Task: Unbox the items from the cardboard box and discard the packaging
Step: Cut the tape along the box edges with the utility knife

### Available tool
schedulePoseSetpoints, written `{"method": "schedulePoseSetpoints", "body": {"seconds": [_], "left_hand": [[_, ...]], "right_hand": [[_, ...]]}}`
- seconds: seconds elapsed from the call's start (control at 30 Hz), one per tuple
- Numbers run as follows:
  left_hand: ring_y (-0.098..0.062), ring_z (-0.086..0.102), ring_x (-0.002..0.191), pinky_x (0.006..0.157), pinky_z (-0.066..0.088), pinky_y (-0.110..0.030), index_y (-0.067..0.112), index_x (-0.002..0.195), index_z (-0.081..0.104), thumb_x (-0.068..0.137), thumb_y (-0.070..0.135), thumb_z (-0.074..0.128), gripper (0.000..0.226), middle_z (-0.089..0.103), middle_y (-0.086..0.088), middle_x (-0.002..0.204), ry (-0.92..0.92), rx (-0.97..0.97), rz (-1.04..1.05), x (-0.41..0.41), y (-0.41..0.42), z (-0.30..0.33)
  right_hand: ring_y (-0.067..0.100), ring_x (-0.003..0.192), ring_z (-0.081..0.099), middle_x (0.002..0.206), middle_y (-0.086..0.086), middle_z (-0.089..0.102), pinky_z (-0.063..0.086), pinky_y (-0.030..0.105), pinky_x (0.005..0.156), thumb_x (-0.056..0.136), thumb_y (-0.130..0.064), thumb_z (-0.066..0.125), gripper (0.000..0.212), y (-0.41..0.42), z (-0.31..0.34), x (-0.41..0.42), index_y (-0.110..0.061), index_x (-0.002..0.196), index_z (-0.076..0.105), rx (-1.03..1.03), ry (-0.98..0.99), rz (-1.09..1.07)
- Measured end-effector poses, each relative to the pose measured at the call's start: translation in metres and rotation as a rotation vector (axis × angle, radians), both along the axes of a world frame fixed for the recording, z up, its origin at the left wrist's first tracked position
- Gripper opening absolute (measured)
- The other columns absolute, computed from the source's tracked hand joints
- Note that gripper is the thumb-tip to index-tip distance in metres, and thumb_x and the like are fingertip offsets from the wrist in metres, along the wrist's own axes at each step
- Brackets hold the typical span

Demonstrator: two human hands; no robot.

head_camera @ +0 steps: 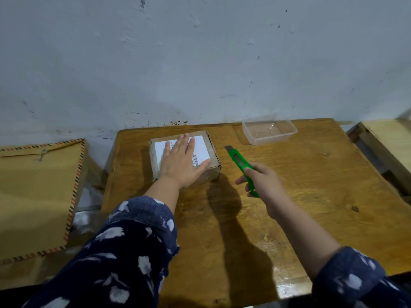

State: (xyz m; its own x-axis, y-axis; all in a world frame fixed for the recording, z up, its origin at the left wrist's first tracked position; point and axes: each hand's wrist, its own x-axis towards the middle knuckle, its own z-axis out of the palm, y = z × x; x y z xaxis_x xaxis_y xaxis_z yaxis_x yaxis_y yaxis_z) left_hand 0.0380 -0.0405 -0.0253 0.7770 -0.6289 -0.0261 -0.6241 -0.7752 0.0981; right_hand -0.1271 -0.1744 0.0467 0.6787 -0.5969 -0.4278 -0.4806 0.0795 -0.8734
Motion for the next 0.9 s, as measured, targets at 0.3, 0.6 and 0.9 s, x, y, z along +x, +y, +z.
{"method": "schedulePoseSetpoints", "body": {"seconds": [0.3,0.6,0.9], "left_hand": [[-0.023,-0.02,0.146,0.114,-0.01,-0.057,0.016,0.152,-0.008,0.085,0.077,0.008,0.092,-0.014,-0.007,0.16,0.179,-0.019,0.228,-0.005,-0.047,0.013],[-0.03,-0.01,0.147,0.116,-0.002,-0.056,0.046,0.147,-0.01,0.052,0.1,0.019,0.113,-0.018,0.001,0.16,0.233,0.186,-0.029,0.039,0.014,0.028],[-0.034,-0.008,0.147,0.115,0.001,-0.055,0.037,0.151,-0.003,0.064,0.096,0.013,0.106,-0.013,-0.005,0.161,0.153,0.06,0.251,0.0,0.003,0.017]], "right_hand": [[0.019,0.067,0.058,0.09,0.006,0.072,0.045,0.035,0.069,0.095,-0.017,0.052,0.016,-0.015,-0.019,0.019,-0.022,0.107,0.059,0.14,-0.018,-0.172],[0.018,0.065,0.063,0.091,0.006,0.072,0.047,0.044,0.086,0.096,-0.015,0.048,0.02,0.0,-0.031,0.026,-0.015,0.116,0.049,0.144,0.025,-0.066],[0.016,0.065,0.056,0.09,0.007,0.069,0.044,0.032,0.067,0.097,-0.012,0.046,0.046,-0.001,-0.019,0.025,-0.031,0.139,0.043,0.081,-0.023,-0.021]]}}
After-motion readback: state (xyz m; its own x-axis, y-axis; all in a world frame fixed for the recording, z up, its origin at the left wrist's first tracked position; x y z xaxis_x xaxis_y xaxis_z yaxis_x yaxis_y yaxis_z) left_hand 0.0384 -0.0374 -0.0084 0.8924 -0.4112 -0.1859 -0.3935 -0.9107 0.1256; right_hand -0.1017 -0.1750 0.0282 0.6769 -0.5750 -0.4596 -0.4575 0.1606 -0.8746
